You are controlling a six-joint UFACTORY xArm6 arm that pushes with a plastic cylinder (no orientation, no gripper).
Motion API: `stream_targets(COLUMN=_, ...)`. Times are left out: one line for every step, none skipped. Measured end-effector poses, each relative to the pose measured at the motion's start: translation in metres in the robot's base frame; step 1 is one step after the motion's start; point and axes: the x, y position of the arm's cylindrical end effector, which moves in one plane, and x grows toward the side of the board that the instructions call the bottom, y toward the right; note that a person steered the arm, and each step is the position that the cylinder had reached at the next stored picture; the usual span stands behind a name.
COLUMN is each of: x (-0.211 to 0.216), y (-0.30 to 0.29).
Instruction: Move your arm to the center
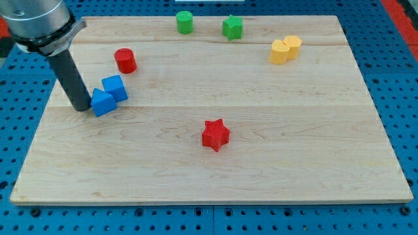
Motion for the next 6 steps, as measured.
stream_targets(x=0.024, y=-0.010)
stream_targets(x=0.045, y=-0.004)
stream_targets(x=0.041, y=0.038)
stream_targets(x=0.031, y=0.116)
stream_targets(x=-0.005, y=0.172)
stream_targets(x=-0.064, y=0.189)
